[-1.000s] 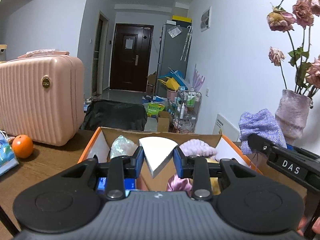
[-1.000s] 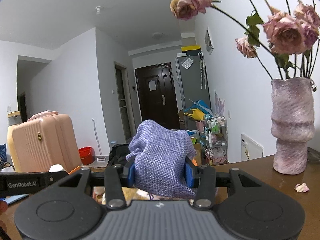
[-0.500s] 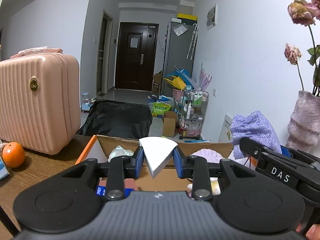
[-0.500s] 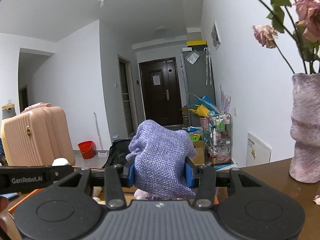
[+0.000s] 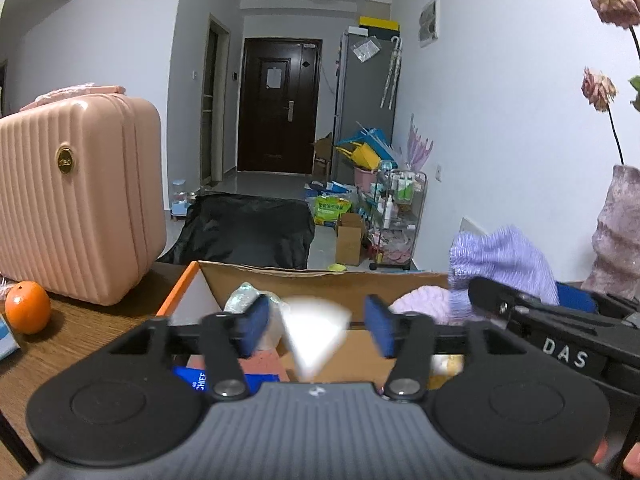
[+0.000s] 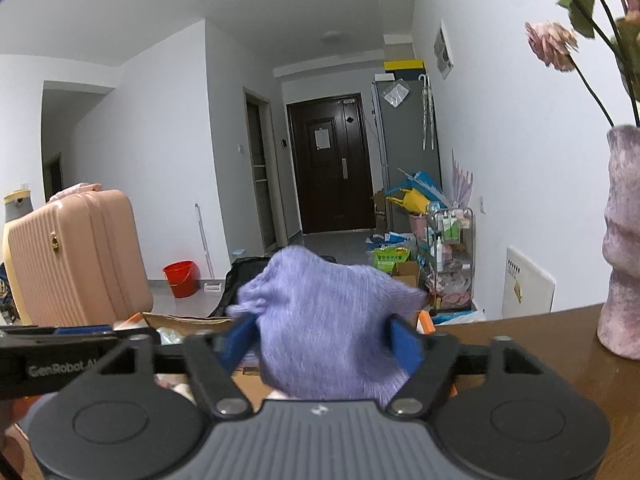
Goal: Organize soft objects
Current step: 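Lower both items into the box and open both tools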
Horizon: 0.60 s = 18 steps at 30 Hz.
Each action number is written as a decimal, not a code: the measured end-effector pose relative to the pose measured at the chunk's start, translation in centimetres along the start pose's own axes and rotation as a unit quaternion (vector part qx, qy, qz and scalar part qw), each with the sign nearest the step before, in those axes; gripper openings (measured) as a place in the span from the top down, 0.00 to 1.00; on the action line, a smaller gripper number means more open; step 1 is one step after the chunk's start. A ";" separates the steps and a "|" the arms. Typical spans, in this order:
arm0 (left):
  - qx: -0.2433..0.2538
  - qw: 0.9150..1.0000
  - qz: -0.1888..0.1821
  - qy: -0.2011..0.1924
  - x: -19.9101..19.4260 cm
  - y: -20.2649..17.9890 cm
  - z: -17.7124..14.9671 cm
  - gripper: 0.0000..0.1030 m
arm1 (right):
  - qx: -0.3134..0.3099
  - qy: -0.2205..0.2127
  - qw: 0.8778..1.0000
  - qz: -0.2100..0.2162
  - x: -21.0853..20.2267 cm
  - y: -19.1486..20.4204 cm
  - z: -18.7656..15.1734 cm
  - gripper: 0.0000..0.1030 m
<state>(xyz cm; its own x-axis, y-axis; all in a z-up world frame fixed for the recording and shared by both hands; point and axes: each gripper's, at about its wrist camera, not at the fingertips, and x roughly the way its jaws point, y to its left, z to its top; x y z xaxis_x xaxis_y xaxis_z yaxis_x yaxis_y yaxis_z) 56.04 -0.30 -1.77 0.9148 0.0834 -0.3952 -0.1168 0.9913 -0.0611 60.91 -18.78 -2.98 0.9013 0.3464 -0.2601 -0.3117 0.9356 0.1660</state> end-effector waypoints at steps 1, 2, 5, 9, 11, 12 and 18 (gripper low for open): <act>-0.003 1.000 0.001 -0.002 -0.1 0.1 0.0 0.18 | 0.001 0.001 1.000 -0.001 0.0 0.0 0.0 0.16; -0.007 1.000 0.005 -0.005 -0.2 0.3 0.0 0.14 | 0.002 0.000 1.000 -0.005 0.0 -0.1 0.0 0.14; -0.017 0.999 0.034 -0.020 -0.7 0.8 0.0 0.00 | 0.010 -0.003 1.000 -0.014 -0.2 -0.4 0.1 0.00; -0.032 0.997 0.060 -0.024 -0.6 1.4 0.3 0.00 | 0.015 0.000 1.000 -0.019 -0.2 -0.8 -0.1 0.00; -0.035 0.997 0.063 -0.021 -0.4 1.6 0.4 0.00 | 0.013 0.001 1.000 -0.023 -0.2 -0.8 -0.2 0.00; -0.035 0.997 0.064 -0.020 -0.3 1.7 0.4 0.00 | 0.013 0.000 1.000 -0.024 -0.3 -0.8 -0.2 0.00; -0.032 0.997 0.068 -0.024 -0.3 1.7 0.4 0.00 | 0.003 -0.010 1.000 -0.028 -0.9 -0.4 -0.4 0.00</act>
<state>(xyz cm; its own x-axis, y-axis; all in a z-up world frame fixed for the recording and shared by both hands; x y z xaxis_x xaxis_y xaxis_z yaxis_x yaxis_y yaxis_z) 55.69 1.43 -1.38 0.9059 0.2238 -0.3597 -0.2648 0.9619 -0.0686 60.11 -19.48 -3.25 0.9231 0.2921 -0.2501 -0.2591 0.9530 0.1567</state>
